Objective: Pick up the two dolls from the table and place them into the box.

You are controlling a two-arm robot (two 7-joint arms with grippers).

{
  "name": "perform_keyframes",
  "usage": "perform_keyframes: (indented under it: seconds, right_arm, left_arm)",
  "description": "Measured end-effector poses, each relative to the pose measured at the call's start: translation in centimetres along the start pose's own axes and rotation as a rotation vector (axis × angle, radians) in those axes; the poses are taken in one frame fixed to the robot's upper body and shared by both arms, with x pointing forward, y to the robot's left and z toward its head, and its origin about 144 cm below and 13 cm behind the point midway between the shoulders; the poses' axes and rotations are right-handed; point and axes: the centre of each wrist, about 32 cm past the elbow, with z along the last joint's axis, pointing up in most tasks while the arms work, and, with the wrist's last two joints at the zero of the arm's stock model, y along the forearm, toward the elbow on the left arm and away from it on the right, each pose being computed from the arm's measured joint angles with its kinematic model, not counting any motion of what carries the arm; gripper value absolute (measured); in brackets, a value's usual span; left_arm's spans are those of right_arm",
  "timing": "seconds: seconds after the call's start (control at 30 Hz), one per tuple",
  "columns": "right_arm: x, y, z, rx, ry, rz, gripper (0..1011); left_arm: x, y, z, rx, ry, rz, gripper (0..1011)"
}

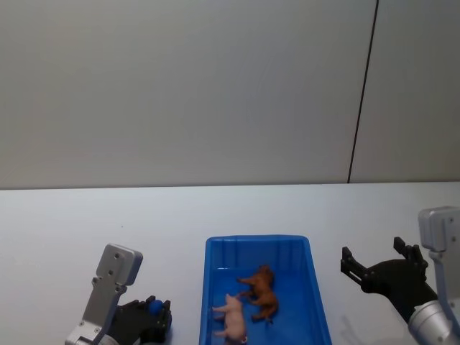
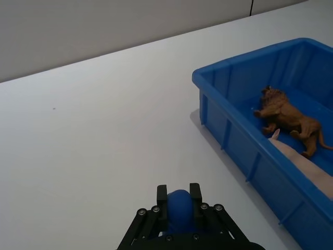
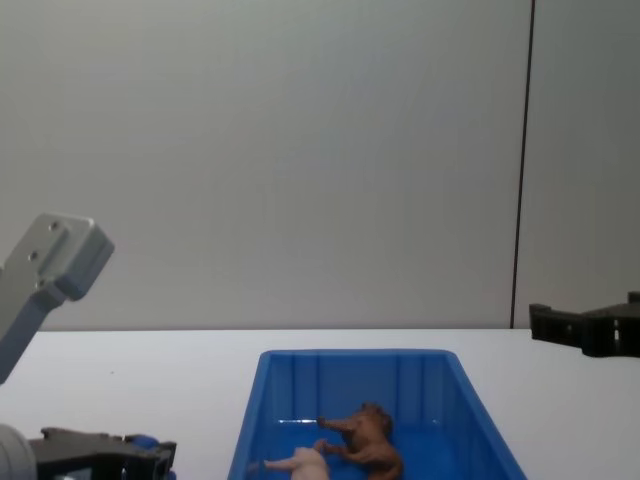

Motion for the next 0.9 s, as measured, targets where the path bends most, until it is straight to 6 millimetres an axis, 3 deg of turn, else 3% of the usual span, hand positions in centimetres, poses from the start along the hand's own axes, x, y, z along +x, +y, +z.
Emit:
perform_keyframes:
  seconds: [0.53,0.9]
  right_arm:
    - [0.0,0.0,0.0,0.0,0.0,0.0,1001]
    - [0.0,0.0,0.0,0.0,0.0,0.0,1001]
  left_arm:
    - [-0.6,0.8,3.2,-0.164,-0.091,-0.062,171]
    - [-1.0,0.7,5.6,-0.262,-0.161,-0.173,168]
